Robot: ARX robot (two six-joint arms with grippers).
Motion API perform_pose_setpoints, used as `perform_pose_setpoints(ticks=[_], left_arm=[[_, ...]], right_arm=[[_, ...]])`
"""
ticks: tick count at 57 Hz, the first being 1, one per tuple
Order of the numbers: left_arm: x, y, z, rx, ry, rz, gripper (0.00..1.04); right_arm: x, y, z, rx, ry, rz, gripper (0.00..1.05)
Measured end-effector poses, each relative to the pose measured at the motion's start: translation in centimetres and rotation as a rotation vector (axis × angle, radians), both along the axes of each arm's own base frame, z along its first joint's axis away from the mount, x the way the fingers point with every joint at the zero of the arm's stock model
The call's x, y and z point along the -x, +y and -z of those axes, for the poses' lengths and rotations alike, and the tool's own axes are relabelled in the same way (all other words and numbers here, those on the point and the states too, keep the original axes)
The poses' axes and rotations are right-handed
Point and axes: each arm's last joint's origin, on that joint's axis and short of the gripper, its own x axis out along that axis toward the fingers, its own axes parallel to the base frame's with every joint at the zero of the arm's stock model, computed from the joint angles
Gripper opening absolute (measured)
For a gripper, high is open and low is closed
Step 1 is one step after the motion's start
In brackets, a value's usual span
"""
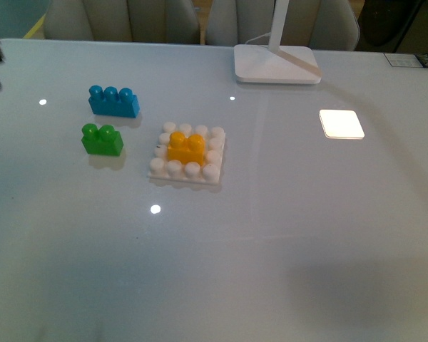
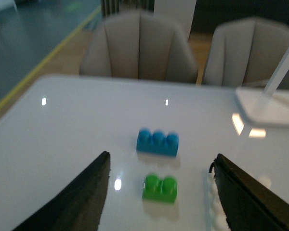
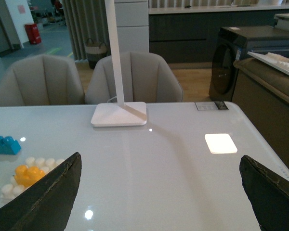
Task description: Insert yellow block into base center
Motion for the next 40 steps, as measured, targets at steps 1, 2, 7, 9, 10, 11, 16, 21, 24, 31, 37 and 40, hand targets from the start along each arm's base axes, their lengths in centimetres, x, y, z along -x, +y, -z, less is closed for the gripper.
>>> perform_pose_setpoints(ticks=[1,2,7,9,10,11,16,21,24,31,37,40], left_arm=[[0.2,0.1,-0.2,-0.001,-0.018,-0.001,0.58],[0.6,0.2,-0.6,-0.002,-0.045,-0.002,0.54],[2.0,0.6,-1.5,-0.013,-0.086,-0.014,0.40],[2.5,0.8,-1.5,-0.014,-0.085,-0.016,0.34],[2.8,0.9,-1.5,-0.016,-0.072,-0.018,0.31],[3.2,0.9,-1.5,-0.018,-0.058,-0.015,0.27],[4.6,1.3,-2.0,-0.021,-0.055,-0.001,0.11],[6.4,2.2,-2.4,-0.024,-0.073,-0.016,0.03],[7.3,2.2,-2.3,-0.025,-0.066,-0.010,0.03],[8.9,2.3,-2.3,-0.025,-0.067,-0.011,0.03],[9.8,2.3,-2.3,-0.025,-0.065,-0.010,0.03],[10.2,2.3,-2.3,-0.025,-0.064,-0.010,0.03]], right_arm=[[0.0,0.0,0.0,0.000,-0.001,0.000,0.96],[0.0,0.0,0.0,0.000,-0.002,0.000,0.96],[0.0,0.0,0.0,0.000,-0.001,0.000,0.96],[0.0,0.0,0.0,0.000,-0.001,0.000,0.96],[0.0,0.0,0.0,0.000,-0.002,0.000,0.96],[0.0,0.0,0.0,0.000,-0.002,-0.001,0.96],[0.0,0.0,0.0,0.000,-0.001,-0.001,0.96],[0.0,0.0,0.0,0.000,-0.001,0.000,0.96],[0.0,0.0,0.0,0.000,-0.001,-0.001,0.96],[0.0,0.0,0.0,0.000,-0.002,-0.001,0.96],[0.0,0.0,0.0,0.000,-0.001,-0.001,0.96],[0.0,0.0,0.0,0.000,-0.001,-0.001,0.96]])
